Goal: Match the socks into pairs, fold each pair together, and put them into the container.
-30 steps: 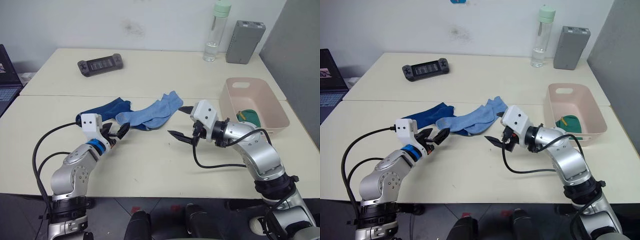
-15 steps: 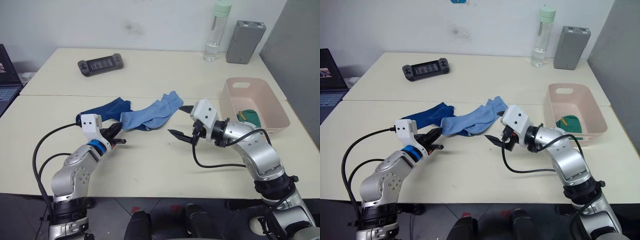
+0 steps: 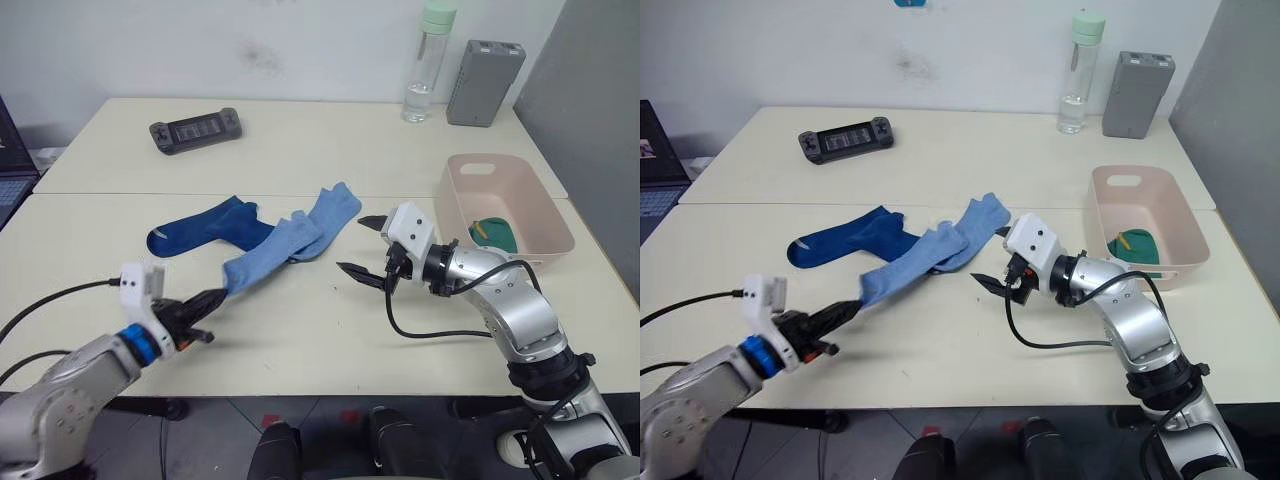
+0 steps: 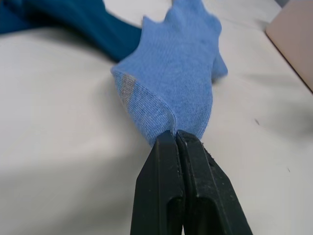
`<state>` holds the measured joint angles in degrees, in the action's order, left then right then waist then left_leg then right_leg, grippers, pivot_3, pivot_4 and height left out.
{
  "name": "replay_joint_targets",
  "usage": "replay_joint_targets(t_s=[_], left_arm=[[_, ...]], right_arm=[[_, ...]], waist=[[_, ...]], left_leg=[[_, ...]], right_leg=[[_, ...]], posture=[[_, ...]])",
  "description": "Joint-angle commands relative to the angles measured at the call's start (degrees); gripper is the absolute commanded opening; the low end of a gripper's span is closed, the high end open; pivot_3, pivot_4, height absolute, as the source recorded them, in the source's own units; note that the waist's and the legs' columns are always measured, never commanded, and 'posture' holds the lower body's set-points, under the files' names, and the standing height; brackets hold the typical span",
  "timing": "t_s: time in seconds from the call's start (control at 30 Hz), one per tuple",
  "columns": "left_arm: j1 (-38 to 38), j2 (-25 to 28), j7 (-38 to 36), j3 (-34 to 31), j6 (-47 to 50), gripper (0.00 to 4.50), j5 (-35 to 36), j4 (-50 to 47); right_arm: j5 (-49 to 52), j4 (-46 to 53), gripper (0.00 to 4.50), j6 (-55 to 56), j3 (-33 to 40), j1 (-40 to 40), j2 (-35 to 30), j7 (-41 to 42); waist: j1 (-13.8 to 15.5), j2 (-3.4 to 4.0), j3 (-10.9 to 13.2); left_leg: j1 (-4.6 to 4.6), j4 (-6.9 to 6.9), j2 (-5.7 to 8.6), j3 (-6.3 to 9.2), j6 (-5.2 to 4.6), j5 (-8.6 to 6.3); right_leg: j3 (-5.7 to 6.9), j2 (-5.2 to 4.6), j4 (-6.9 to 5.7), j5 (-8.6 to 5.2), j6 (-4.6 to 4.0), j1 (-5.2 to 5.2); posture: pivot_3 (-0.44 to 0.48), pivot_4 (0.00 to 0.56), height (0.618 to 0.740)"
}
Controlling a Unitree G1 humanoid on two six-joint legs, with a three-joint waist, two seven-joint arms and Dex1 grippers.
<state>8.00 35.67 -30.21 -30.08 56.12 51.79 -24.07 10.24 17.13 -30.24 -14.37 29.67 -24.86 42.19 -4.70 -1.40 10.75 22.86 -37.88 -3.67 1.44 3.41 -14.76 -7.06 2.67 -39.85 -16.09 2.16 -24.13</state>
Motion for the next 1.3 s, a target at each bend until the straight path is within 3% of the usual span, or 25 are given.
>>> replay_joint_targets(t_s=[0.03,0.37,0.53,0.67,0.77,0.87,1.07,1.2,1.3], left_arm=[[4.6,3.0,-3.6,-3.8,0.0,0.01,1.3,-1.7],[16.8,3.6,-7.9,-7.8,-5.2,0.01,-1.1,-1.8],[20.2,4.3,-10.5,-10.1,-6.9,1.20,-0.9,-1.9],[21.0,10.6,-16.8,-16.1,-9.4,2.46,-3.7,5.7],[20.1,16.5,-23.1,-17.2,-12.9,3.44,-7.0,11.2],[12.2,21.0,-24.1,-12.5,-18.0,4.44,-11.2,15.9],[-13.0,19.8,-25.9,8.2,-33.0,4.48,-22.9,24.1],[-22.2,16.6,-28.2,18.4,-37.1,4.48,-27.9,27.6],[-24.2,13.6,-29.4,23.9,-36.7,4.48,-29.3,26.4]], right_arm=[[0.3,0.7,4.50,1.6,0.7,0.3,-0.1,0.4],[1.7,1.5,4.50,4.0,-0.3,0.0,-2.1,5.7],[2.2,1.8,4.50,3.8,-0.5,0.3,-0.9,6.4],[2.0,1.6,4.50,4.1,-0.9,-0.3,-0.2,6.3],[2.4,1.6,4.50,4.2,-0.6,-0.3,-0.2,6.7],[3.7,1.5,4.50,4.1,0.4,0.7,0.0,7.2],[5.8,1.4,4.50,4.2,0.4,2.8,-0.9,10.2],[5.6,0.7,4.50,4.1,0.6,4.3,-0.7,10.3],[5.0,0.8,4.50,3.9,0.5,4.4,-0.8,9.6]], waist=[[-0.1,0.00,0.0],[-0.1,-0.01,0.0],[-0.2,-0.02,0.0],[-0.2,-0.09,0.1],[-0.2,-0.09,0.1],[0.1,-0.05,0.1],[0.4,-0.12,0.1],[0.0,-0.12,0.1],[-0.2,-0.12,0.1]], left_leg=[[0.00,0.00,0.00,0.00,0.00,0.00],[0.01,0.06,-0.01,-0.04,0.02,-0.02],[0.00,0.07,-0.02,-0.05,0.02,-0.02],[0.00,0.08,-0.04,-0.01,0.03,-0.02],[0.00,0.10,-0.05,-0.02,0.03,-0.02],[0.01,0.12,0.05,-0.06,0.04,-0.03],[0.08,0.12,0.05,-0.08,0.06,-0.03],[0.15,0.12,0.01,-0.14,0.07,-0.05],[0.14,0.19,-0.02,-0.11,0.05,-0.07]], right_leg=[[0.00,0.00,0.00,-0.01,-0.02,-0.01],[-0.02,-0.03,0.02,-0.30,-0.51,-0.07],[-0.02,-0.03,0.02,-0.31,-0.53,-0.08],[0.02,-0.02,0.00,-0.33,-0.56,-0.13],[0.04,-0.01,-0.03,-0.35,-0.60,-0.18],[0.05,-0.11,0.00,-0.37,-0.59,-0.20],[0.11,-0.13,0.10,-0.31,-0.51,-0.13],[0.05,-0.08,0.12,-0.06,-0.22,-0.18],[0.02,0.00,0.10,-0.01,-0.36,-0.20]], posture=[[0.000,0.150,0.740],[0.000,0.150,0.740],[0.000,0.150,0.740],[0.000,0.150,0.740],[0.000,0.150,0.740],[0.000,0.150,0.740],[0.000,0.150,0.740],[0.000,0.150,0.740],[0.000,0.150,0.740]])
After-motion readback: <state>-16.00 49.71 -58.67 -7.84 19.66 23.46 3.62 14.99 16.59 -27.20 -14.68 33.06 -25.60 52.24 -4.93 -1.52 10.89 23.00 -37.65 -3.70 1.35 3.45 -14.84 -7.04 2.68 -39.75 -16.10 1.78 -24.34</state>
